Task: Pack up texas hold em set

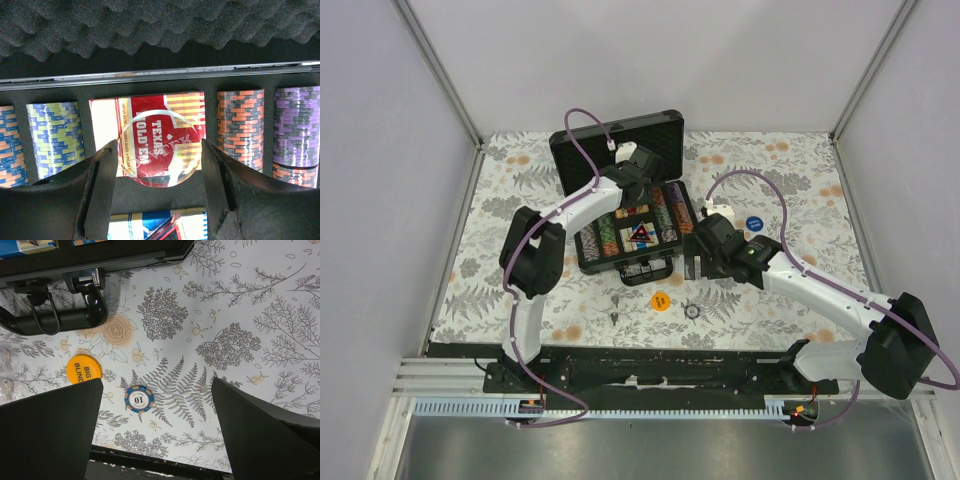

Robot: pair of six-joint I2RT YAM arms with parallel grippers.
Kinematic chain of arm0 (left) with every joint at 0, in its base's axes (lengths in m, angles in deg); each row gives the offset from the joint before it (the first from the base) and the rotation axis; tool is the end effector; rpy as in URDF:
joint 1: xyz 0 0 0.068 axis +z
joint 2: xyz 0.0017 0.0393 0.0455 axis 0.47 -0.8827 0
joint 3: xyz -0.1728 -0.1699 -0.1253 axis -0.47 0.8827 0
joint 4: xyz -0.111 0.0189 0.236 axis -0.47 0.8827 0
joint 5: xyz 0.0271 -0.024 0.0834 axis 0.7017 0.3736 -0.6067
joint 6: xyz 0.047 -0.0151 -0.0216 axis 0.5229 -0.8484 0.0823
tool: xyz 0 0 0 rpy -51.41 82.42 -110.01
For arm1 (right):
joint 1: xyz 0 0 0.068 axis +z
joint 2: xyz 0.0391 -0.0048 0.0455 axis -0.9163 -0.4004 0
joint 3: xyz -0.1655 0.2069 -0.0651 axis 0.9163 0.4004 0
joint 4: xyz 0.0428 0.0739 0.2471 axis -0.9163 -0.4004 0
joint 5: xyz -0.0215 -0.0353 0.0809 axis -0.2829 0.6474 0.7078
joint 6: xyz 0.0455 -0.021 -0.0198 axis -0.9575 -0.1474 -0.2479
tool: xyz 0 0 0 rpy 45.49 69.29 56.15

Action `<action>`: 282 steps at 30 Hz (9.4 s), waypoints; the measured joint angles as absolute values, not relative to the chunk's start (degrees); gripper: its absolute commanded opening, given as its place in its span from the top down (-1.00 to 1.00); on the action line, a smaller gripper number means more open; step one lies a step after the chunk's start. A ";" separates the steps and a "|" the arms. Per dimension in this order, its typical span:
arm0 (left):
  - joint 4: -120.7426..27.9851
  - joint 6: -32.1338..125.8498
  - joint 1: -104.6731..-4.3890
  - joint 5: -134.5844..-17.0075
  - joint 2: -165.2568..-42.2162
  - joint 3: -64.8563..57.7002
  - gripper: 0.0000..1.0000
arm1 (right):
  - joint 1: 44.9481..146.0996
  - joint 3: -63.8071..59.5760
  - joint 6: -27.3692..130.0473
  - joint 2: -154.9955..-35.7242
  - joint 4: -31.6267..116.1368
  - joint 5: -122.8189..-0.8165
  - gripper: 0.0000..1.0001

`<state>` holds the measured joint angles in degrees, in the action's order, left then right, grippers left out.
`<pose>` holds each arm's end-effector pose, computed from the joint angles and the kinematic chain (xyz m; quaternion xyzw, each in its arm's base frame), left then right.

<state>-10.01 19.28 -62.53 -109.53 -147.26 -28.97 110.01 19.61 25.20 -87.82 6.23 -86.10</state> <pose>0.3859 -0.2465 0.2236 -0.1030 0.9284 -0.0042 0.3569 0.1925 0.1694 0.2511 -0.0461 0.9467 0.0692 0.3113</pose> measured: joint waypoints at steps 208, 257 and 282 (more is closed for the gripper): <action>-0.81 19.04 -61.16 -100.92 -69.89 24.12 -0.62 | 109.62 -29.24 43.13 -125.37 13.20 -93.88 -0.70; -0.66 19.08 -61.16 -99.98 -70.18 24.12 -0.63 | 72.40 -5.18 27.85 -128.01 9.75 -83.74 -0.50; -0.66 19.08 -61.16 -99.98 -70.13 24.12 -0.62 | 71.74 -6.05 28.20 -128.43 10.25 -81.51 -0.08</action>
<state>-0.66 19.08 -61.16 -99.98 -70.13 24.12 71.74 -6.05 28.20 -128.43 10.25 -81.51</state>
